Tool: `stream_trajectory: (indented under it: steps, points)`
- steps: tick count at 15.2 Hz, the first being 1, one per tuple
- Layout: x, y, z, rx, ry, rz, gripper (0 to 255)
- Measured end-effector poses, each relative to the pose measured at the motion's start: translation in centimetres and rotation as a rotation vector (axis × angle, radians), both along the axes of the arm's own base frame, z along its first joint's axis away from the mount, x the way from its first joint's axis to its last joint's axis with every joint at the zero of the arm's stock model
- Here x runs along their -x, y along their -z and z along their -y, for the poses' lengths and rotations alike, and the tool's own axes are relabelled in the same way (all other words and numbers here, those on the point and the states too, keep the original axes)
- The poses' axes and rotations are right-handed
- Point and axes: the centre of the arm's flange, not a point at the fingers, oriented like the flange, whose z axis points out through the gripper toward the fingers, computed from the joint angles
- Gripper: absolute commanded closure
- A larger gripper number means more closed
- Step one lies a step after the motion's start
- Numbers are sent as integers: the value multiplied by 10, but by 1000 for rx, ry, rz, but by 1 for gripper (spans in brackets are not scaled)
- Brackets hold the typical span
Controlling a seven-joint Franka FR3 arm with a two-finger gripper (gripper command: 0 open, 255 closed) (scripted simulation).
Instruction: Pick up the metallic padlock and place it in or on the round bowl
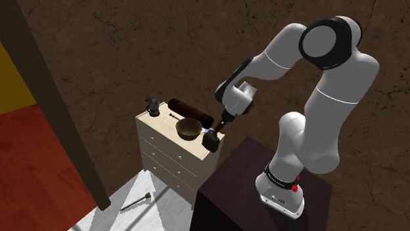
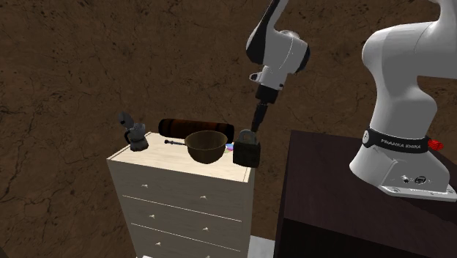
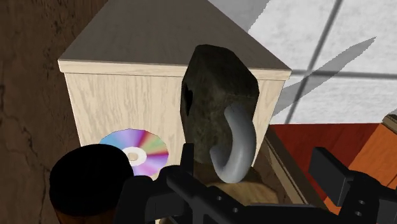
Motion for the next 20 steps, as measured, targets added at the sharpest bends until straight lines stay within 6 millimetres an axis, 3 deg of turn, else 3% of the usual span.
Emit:
stream_trajectory:
  steps: [4, 11, 18, 19, 20]
  points:
    - [19, 42, 4, 28, -45, 18, 0]
    - [12, 85, -2, 35, -54, 27, 0]
    - [11, 91, -4, 35, -53, 28, 0]
    - [11, 91, -4, 35, -53, 28, 255]
    - [11, 91, -3, 36, -52, 28, 255]
